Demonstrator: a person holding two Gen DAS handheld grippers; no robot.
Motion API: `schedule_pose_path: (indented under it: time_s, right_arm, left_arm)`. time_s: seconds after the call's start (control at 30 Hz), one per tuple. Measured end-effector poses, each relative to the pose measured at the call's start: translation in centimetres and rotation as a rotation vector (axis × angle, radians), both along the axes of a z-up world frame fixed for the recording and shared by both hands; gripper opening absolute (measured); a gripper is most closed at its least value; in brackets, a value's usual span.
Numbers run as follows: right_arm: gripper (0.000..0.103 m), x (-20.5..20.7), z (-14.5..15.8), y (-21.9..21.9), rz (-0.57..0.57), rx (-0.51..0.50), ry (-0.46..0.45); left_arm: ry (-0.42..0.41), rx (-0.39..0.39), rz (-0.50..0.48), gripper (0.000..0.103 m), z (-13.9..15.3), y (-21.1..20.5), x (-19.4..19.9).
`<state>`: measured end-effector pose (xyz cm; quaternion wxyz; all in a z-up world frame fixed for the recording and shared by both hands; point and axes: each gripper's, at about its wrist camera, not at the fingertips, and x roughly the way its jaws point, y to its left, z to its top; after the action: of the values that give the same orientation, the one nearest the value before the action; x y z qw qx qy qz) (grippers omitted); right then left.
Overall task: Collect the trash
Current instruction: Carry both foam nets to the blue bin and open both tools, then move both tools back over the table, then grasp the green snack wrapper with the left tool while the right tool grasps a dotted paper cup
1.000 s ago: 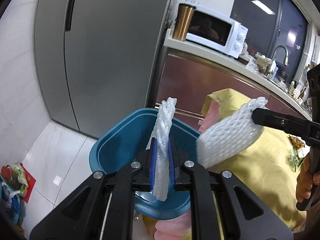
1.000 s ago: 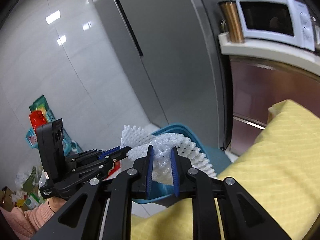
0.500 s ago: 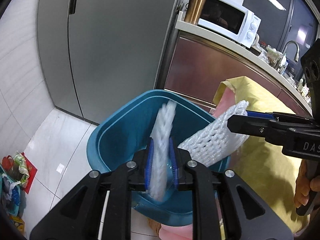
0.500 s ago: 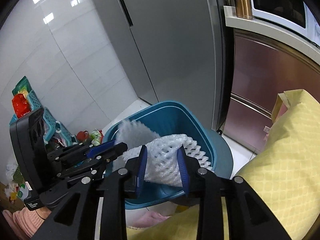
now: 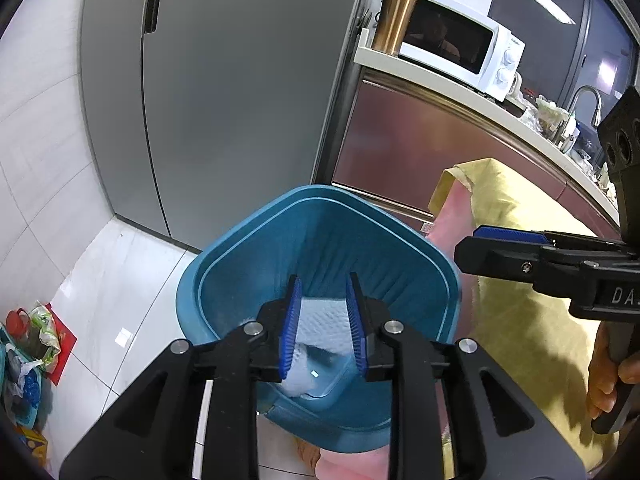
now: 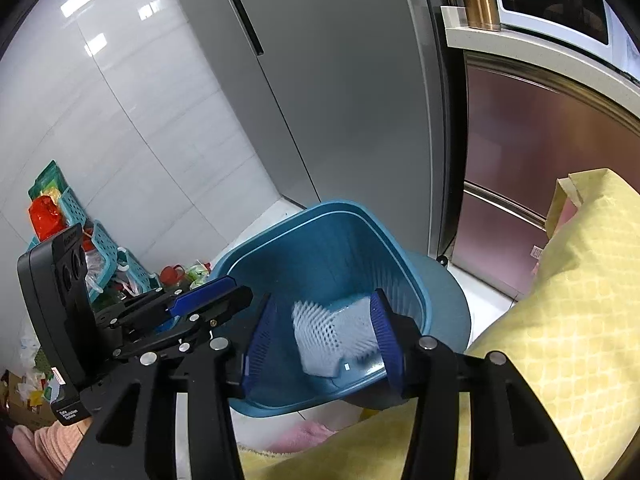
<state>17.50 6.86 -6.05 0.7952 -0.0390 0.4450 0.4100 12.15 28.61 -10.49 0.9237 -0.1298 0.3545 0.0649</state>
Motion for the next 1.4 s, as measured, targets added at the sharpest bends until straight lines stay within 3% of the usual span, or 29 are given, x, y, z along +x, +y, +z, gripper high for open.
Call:
schedule_pose_path:
  time_s: [0.1, 0.27, 0.57, 0.77, 0.87, 1.03, 1.23, 1.4]
  right_arm:
    - [0.047, -0.3, 0.5, -1.0, -0.009, 0.023, -0.008]
    - [0.047, -1.9, 2.2, -4.5, -0.033, 0.081, -0.048]
    - [0.047, -5.9, 5.2, -14.7, -0.176, 0.155, -0.154]
    - [0.049, -9.3, 7.3, -22.3, -0.334, 0.182, -0.247]
    - [0.051, -11.0, 8.0, -26.0, -0.430, 0.149, -0.303]
    - [0.054, -13.5, 7.7, -31.4, -0.584, 0.129, -0.346]
    - [0.059, -14.9, 5.4, -35.2, -0.680, 0.107, -0.311]
    - [0.062, -15.4, 3.4, -36.2, -0.681, 0.100, -0.260]
  left_arm:
    - [-0.017, 0.004, -0.010, 0.024, 0.6, -0.2, -0.4]
    - [-0.079, 0.027, -0.064, 0.035, 2.6, -2.1, -1.5]
    - [-0.178, 0.006, -0.347, 0.048, 6.1, -11.3, -2.5]
    - [-0.153, -0.035, -0.544, 0.050, 5.6, -19.1, -2.6]
    - [-0.137, -0.050, -0.624, 0.053, 5.2, -22.5, -2.5]
    - [-0.104, -0.066, -0.731, 0.058, 4.7, -27.8, -1.6]
    - [-0.008, -0.094, -0.776, 0.058, 3.5, -31.8, 0.4]
    - [0.046, -0.108, -0.767, 0.058, 2.8, -33.1, 1.6]
